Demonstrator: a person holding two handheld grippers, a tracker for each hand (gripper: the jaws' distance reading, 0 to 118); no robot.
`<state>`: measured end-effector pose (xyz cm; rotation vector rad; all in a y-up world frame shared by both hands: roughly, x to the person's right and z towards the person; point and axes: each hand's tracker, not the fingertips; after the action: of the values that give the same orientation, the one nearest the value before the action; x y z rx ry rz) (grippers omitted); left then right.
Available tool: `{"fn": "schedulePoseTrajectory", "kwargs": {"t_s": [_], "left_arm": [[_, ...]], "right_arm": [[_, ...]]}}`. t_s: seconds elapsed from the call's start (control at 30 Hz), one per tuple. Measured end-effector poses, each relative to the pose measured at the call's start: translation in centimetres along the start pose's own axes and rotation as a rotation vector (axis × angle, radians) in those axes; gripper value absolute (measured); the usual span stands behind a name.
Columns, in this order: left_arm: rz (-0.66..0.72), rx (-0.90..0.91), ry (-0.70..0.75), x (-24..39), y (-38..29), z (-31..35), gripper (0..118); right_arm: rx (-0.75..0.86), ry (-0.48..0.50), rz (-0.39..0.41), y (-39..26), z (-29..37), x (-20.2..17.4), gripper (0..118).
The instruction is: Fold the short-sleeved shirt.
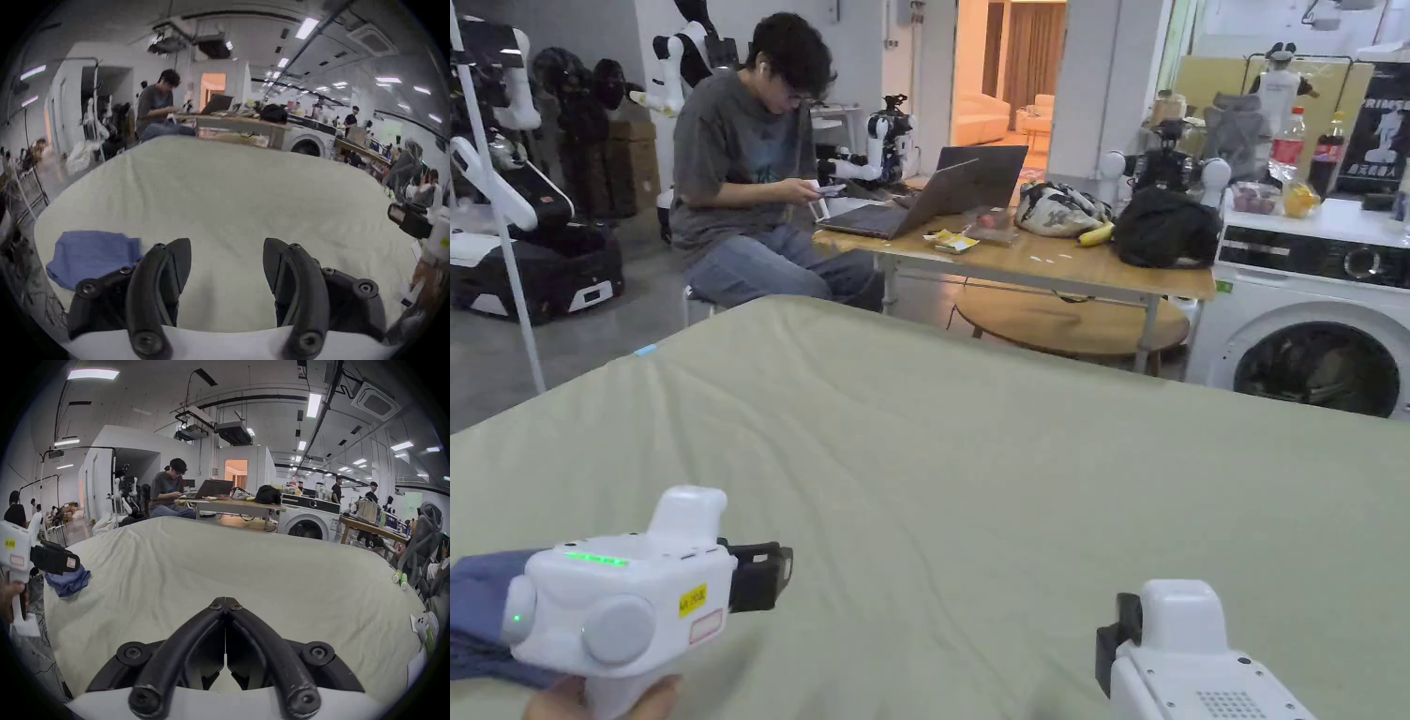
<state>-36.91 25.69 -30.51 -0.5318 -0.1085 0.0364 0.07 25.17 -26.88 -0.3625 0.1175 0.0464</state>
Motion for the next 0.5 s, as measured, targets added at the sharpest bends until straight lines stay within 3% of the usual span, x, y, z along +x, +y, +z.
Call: {"fn": "schedulePoseTrajectory", "kwargs": {"t_s": [0.33, 0.5], "left_arm": [[-0.122, 0.246, -0.087, 14.7, -0.7, -0.6, 58], [-0.159, 0.262, -0.143, 19.7, -0.2, -0.4, 20]], "right_arm": [[0.052, -0.145, -0.048, -0.6, 3.6, 6.7, 0], [0.089, -0.203, -0.096, -0.5, 4.9, 9.2, 0]]}}
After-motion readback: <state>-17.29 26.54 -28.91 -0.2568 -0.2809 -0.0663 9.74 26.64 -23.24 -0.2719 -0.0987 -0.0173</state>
